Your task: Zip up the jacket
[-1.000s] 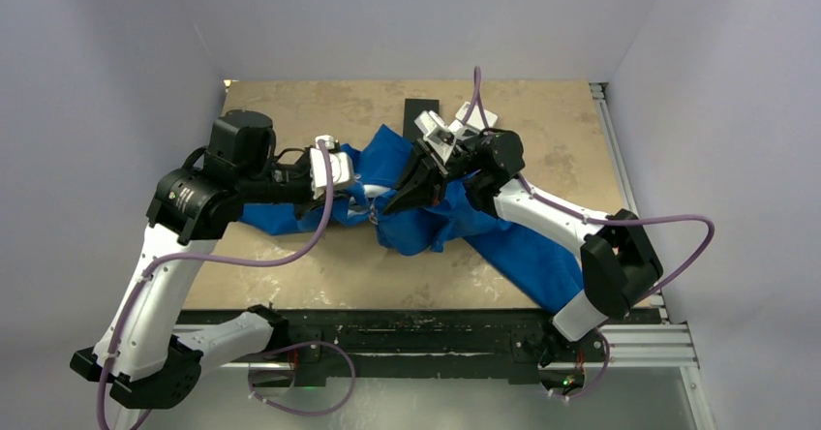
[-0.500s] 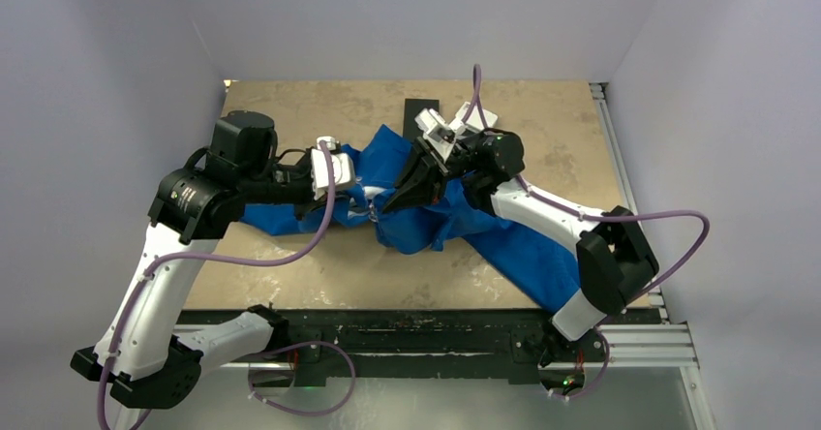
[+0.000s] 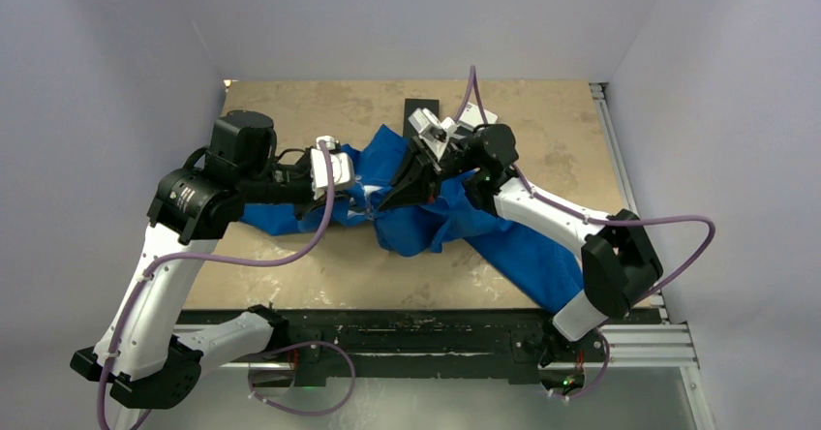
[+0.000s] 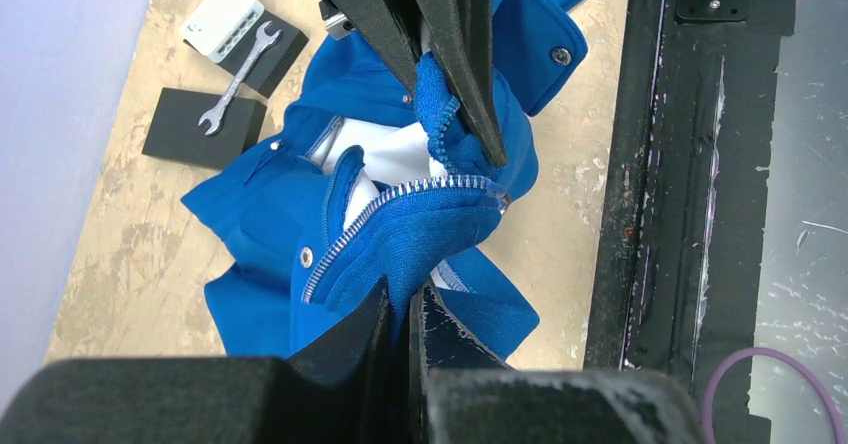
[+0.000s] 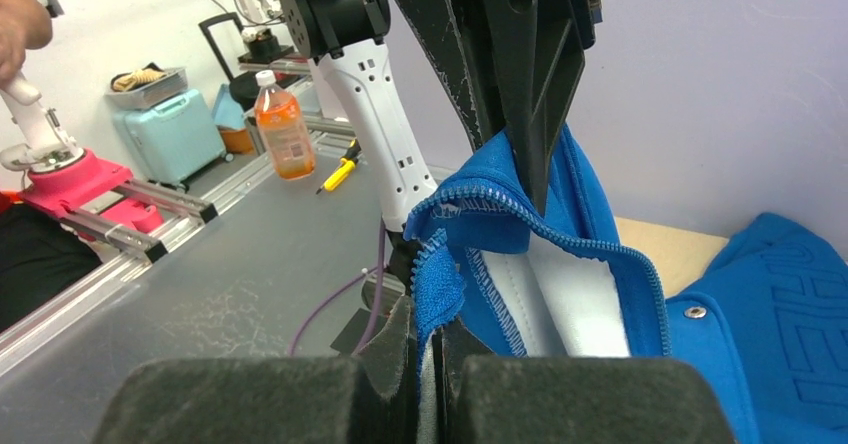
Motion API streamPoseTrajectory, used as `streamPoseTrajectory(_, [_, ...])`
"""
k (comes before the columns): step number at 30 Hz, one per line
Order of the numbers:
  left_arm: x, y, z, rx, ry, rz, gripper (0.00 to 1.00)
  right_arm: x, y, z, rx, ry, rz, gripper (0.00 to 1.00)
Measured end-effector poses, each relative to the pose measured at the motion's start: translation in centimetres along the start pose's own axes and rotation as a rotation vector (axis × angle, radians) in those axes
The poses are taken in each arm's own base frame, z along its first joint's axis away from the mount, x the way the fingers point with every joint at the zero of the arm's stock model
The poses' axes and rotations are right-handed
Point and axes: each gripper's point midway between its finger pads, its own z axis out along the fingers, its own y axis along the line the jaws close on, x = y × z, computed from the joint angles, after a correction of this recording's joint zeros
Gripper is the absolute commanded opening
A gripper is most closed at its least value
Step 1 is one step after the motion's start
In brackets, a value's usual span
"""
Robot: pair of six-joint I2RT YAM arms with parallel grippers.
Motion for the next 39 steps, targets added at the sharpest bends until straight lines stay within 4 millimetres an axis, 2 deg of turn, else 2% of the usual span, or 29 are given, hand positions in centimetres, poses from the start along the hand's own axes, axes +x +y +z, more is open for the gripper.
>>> streamPoseTrajectory(10, [0.0,0.0,0.0,0.000,0.000,0.001,0.00,-0.3,0.2,0.0,0.007,0.002,-0.005,0.00])
streamPoseTrajectory(22, [0.0,0.0,0.0,-0.001,-0.001,0.001,0.00,-1.2,2.3,-0.1,-0.065,0.010,-0.045,0.00])
streamPoseTrajectory(27, [-0.1,0.0,-0.1,-0.001,-0.002,0.002,0.00,-0.7,1.8,-0.1,-0.053,0.017,-0.023,0.00])
streamPoseTrajectory(33, [-0.1,0.0,-0.1,-0.001,-0.002,0.002,0.00,-0.2,0.0,0.4,0.001,0.025,0.003,0.00])
streamPoseTrajectory(39, [0.6,0.1,-0.1,-0.018,0.014,0.031,0.00,-0.3,-0.1,0.4,0.008,0.032,-0.003,0.00])
